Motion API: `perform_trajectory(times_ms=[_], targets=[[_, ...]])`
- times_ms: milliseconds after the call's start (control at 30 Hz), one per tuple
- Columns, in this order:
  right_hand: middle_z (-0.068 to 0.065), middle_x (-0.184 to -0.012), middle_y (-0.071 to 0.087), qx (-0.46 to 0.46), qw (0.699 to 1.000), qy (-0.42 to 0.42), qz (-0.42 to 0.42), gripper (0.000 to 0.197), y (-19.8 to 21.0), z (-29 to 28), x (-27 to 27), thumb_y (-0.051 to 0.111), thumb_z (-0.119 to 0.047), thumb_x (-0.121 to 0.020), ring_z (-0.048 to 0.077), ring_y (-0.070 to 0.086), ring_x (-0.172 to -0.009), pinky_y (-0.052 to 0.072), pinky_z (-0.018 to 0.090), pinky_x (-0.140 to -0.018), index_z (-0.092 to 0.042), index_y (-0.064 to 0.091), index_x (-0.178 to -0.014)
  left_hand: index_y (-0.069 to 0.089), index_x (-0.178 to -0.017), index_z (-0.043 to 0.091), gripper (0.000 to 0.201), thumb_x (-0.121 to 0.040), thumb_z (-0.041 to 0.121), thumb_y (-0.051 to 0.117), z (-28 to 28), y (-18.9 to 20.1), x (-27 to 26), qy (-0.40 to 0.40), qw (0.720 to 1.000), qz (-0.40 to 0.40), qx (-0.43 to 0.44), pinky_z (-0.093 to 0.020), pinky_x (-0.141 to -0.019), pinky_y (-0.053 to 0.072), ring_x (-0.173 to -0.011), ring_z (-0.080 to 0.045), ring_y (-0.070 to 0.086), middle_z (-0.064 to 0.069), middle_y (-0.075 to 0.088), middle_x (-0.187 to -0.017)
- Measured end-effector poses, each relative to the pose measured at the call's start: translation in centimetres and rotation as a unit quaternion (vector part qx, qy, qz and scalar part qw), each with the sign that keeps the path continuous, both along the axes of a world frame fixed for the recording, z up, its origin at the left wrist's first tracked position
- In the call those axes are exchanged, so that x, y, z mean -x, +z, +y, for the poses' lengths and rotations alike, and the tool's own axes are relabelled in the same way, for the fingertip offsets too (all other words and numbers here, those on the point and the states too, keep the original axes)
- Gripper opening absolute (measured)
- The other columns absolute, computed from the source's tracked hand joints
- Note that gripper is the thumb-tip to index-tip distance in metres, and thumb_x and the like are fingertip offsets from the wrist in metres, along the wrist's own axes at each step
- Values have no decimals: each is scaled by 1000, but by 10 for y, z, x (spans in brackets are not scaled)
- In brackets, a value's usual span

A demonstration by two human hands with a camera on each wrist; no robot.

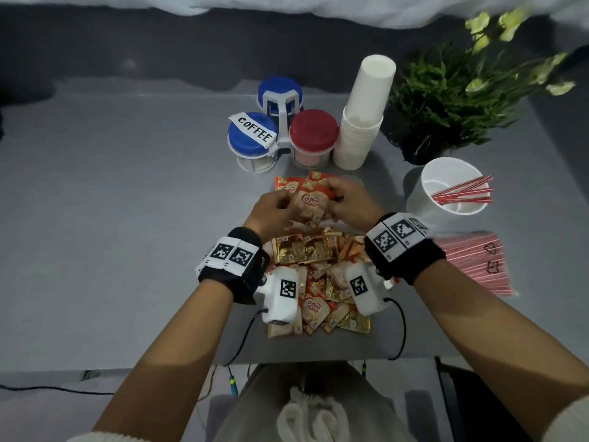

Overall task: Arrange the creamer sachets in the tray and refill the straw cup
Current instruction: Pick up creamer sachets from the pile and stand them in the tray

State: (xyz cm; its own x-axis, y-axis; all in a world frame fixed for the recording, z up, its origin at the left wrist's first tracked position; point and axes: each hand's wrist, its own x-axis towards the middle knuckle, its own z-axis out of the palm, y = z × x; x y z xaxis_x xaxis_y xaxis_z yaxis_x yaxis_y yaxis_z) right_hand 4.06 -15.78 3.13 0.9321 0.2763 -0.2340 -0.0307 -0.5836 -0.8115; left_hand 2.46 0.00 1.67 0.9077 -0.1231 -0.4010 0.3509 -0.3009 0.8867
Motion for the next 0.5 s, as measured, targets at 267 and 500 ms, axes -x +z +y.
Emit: perform_trajectory(times_ms=[267, 500], targets=[[4, -69, 57, -66, 977, -192, 63, 23, -16, 8, -47, 55, 9, -81, 18, 62, -64, 53, 33, -67, -13, 54, -76, 53, -115, -3, 25, -91, 3, 53, 3, -2, -39, 102, 992, 30, 67, -22, -60, 57, -70, -16, 61, -15, 63, -95], [8, -87, 69, 142, 969, -184, 76, 21, -58, 8, -49, 76, -24, -69, 21, 66, -82, 52, 25, -68, -7, 68, -78, 54, -98, 10, 15, -92, -1, 49, 16, -20, -38, 169, 978, 49, 111, -17, -56, 55, -70, -14, 61, -8, 62, -91]])
